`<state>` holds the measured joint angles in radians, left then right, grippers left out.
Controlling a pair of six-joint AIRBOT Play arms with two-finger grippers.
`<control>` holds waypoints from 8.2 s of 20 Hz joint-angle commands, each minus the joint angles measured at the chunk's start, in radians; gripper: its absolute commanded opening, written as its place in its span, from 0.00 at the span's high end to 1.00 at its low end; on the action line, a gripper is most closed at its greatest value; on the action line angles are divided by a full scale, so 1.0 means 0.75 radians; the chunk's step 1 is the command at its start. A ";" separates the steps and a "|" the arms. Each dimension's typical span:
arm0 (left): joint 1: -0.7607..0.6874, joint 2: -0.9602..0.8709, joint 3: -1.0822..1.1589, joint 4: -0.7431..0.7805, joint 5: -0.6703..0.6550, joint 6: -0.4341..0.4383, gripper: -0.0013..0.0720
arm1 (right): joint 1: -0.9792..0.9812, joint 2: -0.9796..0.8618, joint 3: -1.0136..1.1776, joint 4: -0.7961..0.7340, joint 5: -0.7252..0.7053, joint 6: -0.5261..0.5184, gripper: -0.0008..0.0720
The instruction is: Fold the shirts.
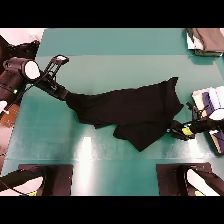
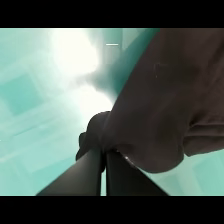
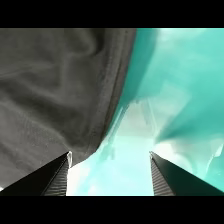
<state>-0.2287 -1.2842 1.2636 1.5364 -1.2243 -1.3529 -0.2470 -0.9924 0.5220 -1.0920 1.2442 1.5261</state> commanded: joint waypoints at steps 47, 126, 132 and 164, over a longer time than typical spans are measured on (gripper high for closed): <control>0.001 0.613 0.815 0.174 -0.494 -0.082 0.95 | -0.039 -0.012 1.905 0.071 0.489 0.190 0.95; 0.263 0.415 -0.968 -0.524 0.082 -0.106 0.76 | -0.111 -0.008 0.372 0.021 0.192 -0.315 0.23; 0.263 0.415 -0.947 -0.524 0.089 -0.079 0.95 | -0.104 0.096 0.157 -0.043 0.215 -0.193 0.23; 0.263 0.432 -0.718 -0.514 -0.167 0.002 0.95 | 0.231 0.245 0.192 -0.294 0.349 0.143 0.95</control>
<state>-0.0322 -0.9627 0.6556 1.1477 -1.2621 -1.3575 -0.0731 -0.9195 0.6651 -1.3056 1.3426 1.6138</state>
